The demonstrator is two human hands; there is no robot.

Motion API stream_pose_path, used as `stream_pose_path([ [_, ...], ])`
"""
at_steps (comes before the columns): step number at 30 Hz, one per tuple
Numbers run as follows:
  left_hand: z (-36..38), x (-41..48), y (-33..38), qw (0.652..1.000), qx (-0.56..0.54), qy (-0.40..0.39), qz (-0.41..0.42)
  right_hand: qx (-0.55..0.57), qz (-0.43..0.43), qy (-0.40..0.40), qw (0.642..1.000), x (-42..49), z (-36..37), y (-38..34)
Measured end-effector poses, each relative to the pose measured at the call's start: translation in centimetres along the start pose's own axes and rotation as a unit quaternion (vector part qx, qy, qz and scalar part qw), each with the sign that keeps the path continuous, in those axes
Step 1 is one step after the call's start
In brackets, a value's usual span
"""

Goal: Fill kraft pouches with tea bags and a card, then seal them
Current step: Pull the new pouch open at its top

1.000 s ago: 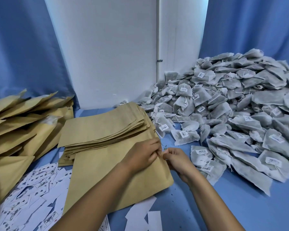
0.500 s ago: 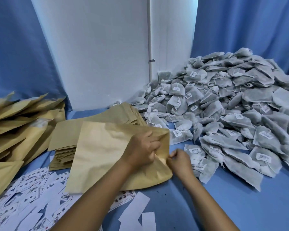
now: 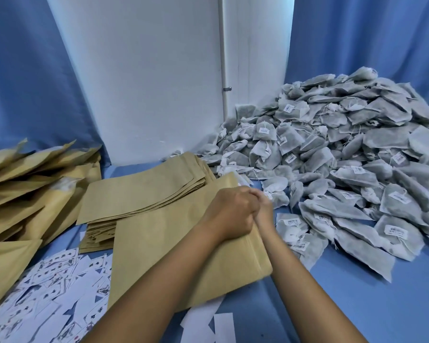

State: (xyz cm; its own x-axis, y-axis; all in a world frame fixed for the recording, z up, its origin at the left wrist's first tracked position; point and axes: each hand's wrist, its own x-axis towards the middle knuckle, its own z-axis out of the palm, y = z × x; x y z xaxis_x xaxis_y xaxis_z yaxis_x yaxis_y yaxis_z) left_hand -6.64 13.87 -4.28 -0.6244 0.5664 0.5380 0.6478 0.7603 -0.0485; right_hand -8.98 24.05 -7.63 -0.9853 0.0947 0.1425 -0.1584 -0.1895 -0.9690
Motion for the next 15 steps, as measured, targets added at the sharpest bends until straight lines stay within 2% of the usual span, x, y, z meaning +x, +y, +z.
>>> stream_pose_path([
  [1, -0.1, -0.2, -0.7, 1.0, -0.001, 0.004, -0.019, 0.08, -0.02, 0.023, 0.996, 0.6, 0.3, -0.2],
  [3, 0.0, -0.7, -1.6, 0.999, 0.007, 0.003, -0.037, 0.133, -0.046, -0.027, 0.99, 0.4, -0.6, -0.3],
  [6, 0.8, -1.4, -1.7, 0.999, 0.042, -0.012, 0.002, 0.022, 0.006, -0.119, 0.993, 0.4, -2.9, -0.5],
  [9, 2.3, -2.7, -1.2, 0.999, 0.008, 0.003, 0.034, -0.044, 0.083, -0.181, 0.979, 0.9, -3.3, -1.5],
  [13, 3.1, -2.6, -1.2, 0.984, -0.132, 0.111, -0.04, -0.163, 0.137, -0.258, 0.942, 0.3, -2.8, -0.6],
  [15, 2.8, -2.5, -1.2, 0.976, -0.174, 0.121, -0.05, -0.201, 0.128, -0.299, 0.924, -0.6, -2.2, 0.0],
])
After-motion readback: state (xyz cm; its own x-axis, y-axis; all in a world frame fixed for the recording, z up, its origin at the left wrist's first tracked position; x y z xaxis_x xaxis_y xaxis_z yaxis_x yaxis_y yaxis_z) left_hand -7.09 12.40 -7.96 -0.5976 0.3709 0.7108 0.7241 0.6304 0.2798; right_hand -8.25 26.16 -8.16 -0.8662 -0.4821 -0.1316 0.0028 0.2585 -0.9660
